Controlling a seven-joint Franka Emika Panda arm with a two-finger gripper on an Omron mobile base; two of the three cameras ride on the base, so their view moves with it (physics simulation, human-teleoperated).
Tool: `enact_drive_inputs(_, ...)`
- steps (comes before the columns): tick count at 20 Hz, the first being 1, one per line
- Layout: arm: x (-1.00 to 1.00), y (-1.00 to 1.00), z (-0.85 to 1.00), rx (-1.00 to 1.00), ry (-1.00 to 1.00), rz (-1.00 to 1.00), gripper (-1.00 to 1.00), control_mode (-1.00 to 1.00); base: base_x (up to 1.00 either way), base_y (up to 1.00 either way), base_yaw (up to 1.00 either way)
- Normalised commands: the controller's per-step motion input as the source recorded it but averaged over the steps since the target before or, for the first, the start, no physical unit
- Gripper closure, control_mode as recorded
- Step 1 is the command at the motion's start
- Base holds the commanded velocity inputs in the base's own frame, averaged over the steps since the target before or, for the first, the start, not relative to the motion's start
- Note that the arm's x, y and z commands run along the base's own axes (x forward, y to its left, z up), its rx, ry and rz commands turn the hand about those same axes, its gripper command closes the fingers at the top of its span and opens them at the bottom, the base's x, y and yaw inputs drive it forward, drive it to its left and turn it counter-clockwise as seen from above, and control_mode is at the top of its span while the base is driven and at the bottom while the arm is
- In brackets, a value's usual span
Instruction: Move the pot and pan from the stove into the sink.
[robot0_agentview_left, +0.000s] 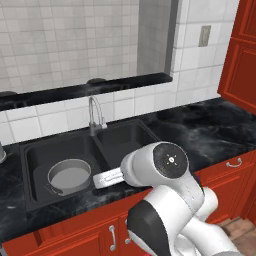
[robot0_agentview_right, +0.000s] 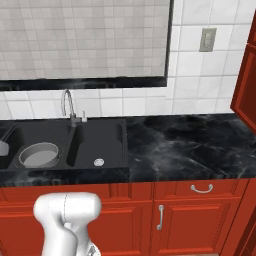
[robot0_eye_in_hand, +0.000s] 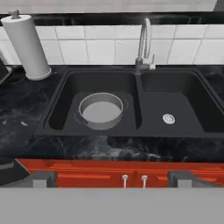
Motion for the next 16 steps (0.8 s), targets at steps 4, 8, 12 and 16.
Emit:
enact_drive_inputs(4, -0.42, -0.22, -0.02, -0.06, -0.42, 0.15, -1.0, -1.0, 0.0, 0.0, 0.0)
enact_drive_inputs(8, -0.12, -0.01, 0.0, 0.0, -0.08, 0.01, -1.0, -1.0, 0.0, 0.0, 0.0)
enact_drive_inputs(12, -0.01, 0.0, 0.0, 0.0, 0.0, 0.0, -1.0, -1.0, 0.0, 0.0, 0.0)
enact_drive_inputs(16, -0.14, 0.0, 0.0, 0.0, -0.01, 0.0, -1.0, -1.0, 0.0, 0.0, 0.0)
